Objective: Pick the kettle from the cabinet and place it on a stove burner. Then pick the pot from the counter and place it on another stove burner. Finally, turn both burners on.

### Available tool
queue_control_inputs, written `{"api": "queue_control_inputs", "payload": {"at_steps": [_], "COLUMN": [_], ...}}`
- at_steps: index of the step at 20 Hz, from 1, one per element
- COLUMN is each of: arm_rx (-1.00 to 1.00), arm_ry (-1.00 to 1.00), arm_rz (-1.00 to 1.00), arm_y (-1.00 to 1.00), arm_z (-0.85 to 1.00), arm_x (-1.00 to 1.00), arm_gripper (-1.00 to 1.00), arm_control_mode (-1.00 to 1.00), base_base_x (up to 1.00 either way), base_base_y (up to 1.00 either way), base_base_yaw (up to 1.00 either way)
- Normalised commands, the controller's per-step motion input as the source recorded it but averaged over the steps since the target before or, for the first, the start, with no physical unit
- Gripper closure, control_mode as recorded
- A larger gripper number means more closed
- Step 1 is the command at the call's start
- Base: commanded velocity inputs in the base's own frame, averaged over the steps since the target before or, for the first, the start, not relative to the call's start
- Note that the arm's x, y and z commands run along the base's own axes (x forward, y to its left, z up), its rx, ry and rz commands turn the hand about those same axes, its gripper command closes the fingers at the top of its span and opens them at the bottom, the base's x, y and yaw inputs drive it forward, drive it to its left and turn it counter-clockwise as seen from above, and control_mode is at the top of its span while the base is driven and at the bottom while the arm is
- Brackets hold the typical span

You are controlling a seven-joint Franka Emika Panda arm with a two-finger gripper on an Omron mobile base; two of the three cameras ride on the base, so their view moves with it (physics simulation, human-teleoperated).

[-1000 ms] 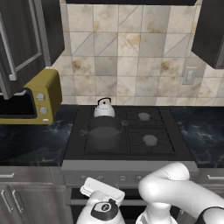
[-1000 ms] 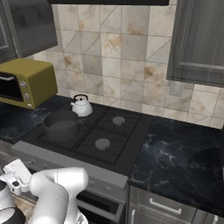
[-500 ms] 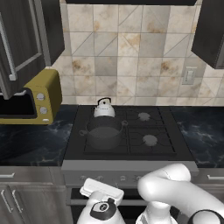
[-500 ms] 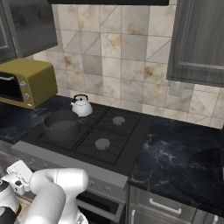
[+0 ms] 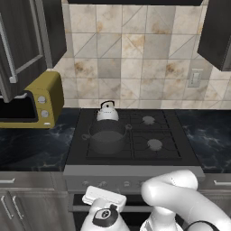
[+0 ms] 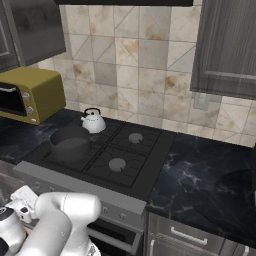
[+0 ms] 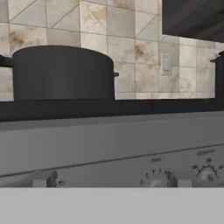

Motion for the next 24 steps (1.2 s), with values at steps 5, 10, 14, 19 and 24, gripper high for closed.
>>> {"api": "queue_control_inputs", "payload": {"at_steps": [5, 10, 14, 19, 24], "arm_rx": [0.0, 0.0, 0.0, 0.0, 0.0], "arm_ry": [-0.06, -0.06, -0.05, -0.07, -0.06], "arm_rz": [0.03, 0.02, 0.02, 0.0, 0.0], "arm_y": [0.01, 0.01, 0.02, -0.01, -0.02], "arm_z": [-0.14, -0.1, -0.09, 0.0, 0.0], "arm_x": [0.12, 0.05, 0.04, 0.0, 0.0], "arm_gripper": [-1.0, -1.0, -1.0, -1.0, -1.0], "arm_control_mode": [-1.0, -1.0, -1.0, -1.0, -1.0], "base_base_x": [0.0, 0.0, 0.0, 0.0, 0.0], "base_base_y": [0.0, 0.0, 0.0, 0.0, 0.0], "base_base_yaw": [0.0, 0.0, 0.0, 0.0, 0.0]}}
